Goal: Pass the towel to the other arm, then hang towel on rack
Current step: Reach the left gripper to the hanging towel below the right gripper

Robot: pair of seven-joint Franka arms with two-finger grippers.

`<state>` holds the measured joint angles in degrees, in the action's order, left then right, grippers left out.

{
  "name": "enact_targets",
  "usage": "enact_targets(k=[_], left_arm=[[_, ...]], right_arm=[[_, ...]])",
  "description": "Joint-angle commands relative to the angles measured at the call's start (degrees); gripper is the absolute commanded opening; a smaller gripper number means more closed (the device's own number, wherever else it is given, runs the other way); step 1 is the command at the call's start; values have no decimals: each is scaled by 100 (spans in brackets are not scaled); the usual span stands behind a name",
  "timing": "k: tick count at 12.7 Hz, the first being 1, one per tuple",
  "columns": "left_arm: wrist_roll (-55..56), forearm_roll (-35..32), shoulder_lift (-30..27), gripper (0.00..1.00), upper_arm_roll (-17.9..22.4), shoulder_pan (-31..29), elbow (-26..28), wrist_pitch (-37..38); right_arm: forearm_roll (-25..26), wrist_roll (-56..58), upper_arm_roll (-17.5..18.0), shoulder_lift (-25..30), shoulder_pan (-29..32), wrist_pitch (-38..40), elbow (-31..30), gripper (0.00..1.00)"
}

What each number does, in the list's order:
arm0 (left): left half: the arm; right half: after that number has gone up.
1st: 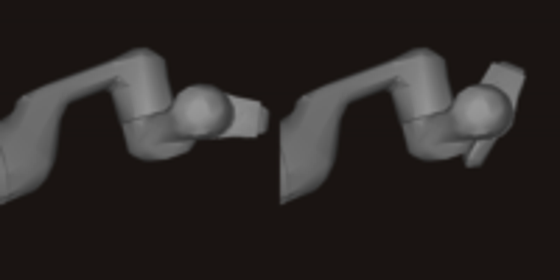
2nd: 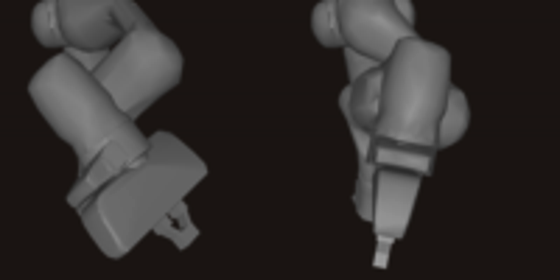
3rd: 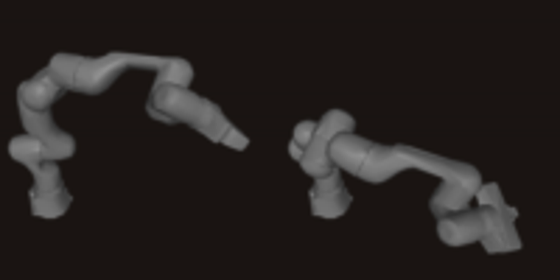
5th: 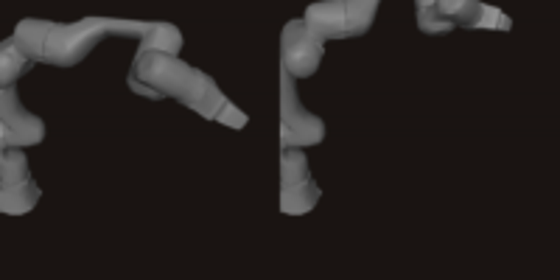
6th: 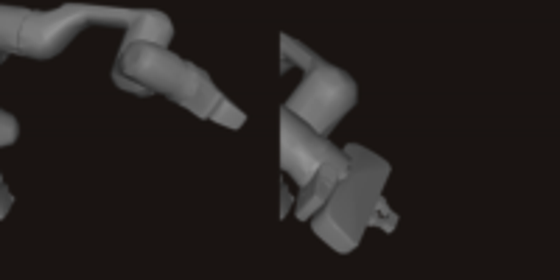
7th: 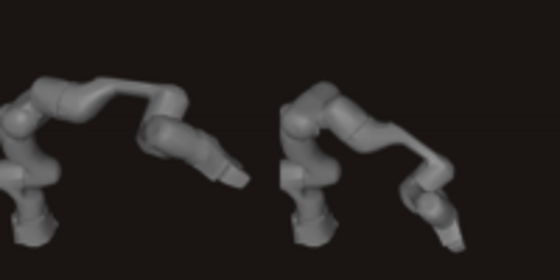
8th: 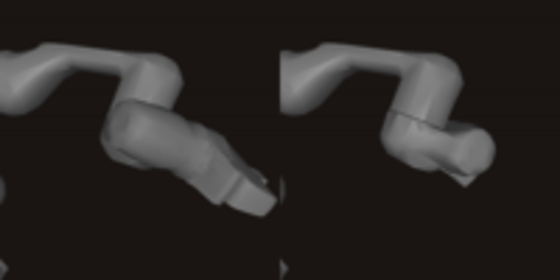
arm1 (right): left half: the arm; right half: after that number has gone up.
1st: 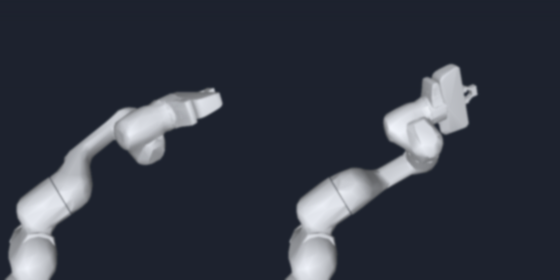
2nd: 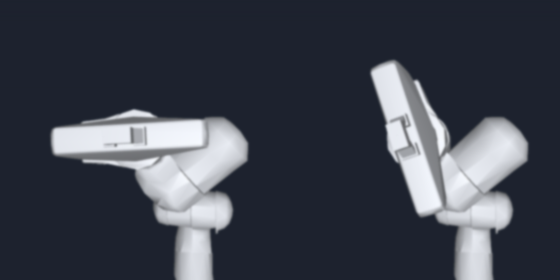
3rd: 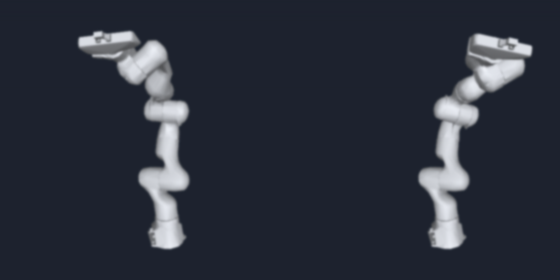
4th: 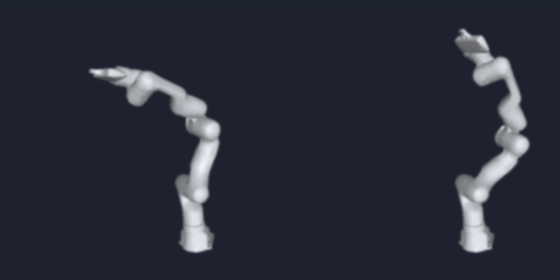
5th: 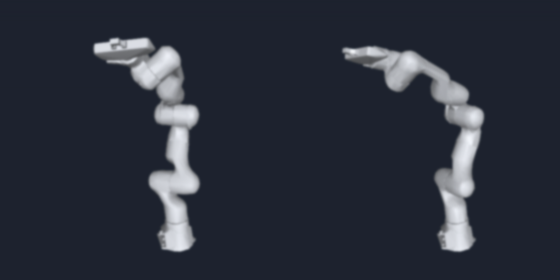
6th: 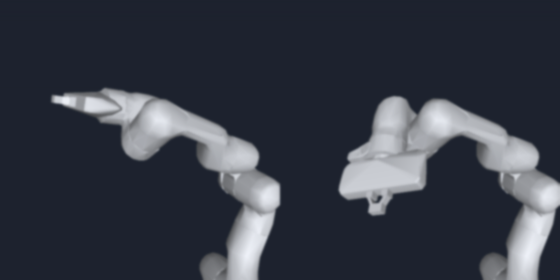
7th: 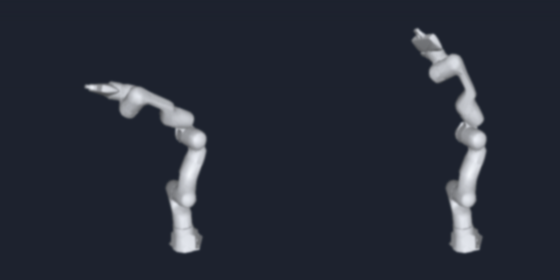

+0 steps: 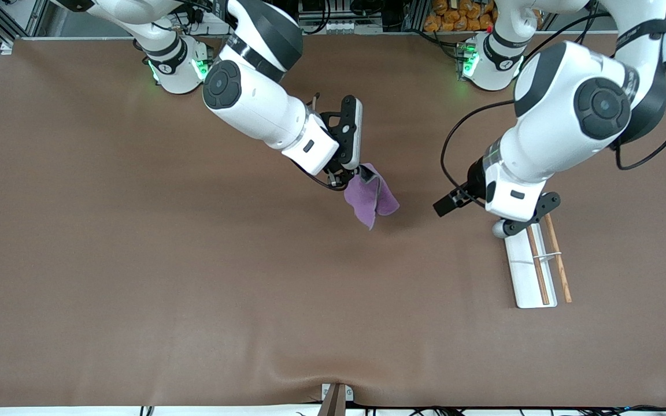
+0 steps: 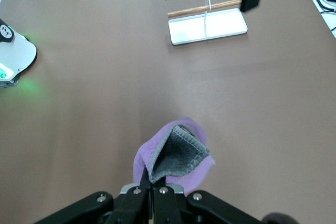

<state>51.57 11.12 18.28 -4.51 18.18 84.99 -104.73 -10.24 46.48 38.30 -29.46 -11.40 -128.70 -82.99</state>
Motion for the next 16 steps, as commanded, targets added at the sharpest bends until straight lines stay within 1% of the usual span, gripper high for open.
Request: enact_targets(k=[1,3,4,7,8,11,14,16], left_arm=[[90,224,473,100,3,1,-175,-161],[108,888,667,100,12,-7,-167,-232],[125,1101,746,100,12,-7,-149,-232],[536,1147,992,100,3,71,-105,-232],[686,1191,1071,100,3,220,-105,-232],[1187,1226,1221,90,-23,282,-61,-179],[1635,1226,1283,90,-58,397,-35,-170],[1873,1226,1266,90,-85,449,-35,-39]], right_arm=[[-101,-95,20,55,-20,38,2,0],[-101,-121,20,55,-28,38,2,0],[-101,-121,20,55,-37,47,2,0],[-101,-191,20,63,-46,116,2,0],[-75,-366,20,63,-46,169,2,0],[-48,-473,20,81,-64,354,11,0],[-39,-482,20,55,-99,346,11,0],[-39,-482,11,55,-99,337,11,0]])
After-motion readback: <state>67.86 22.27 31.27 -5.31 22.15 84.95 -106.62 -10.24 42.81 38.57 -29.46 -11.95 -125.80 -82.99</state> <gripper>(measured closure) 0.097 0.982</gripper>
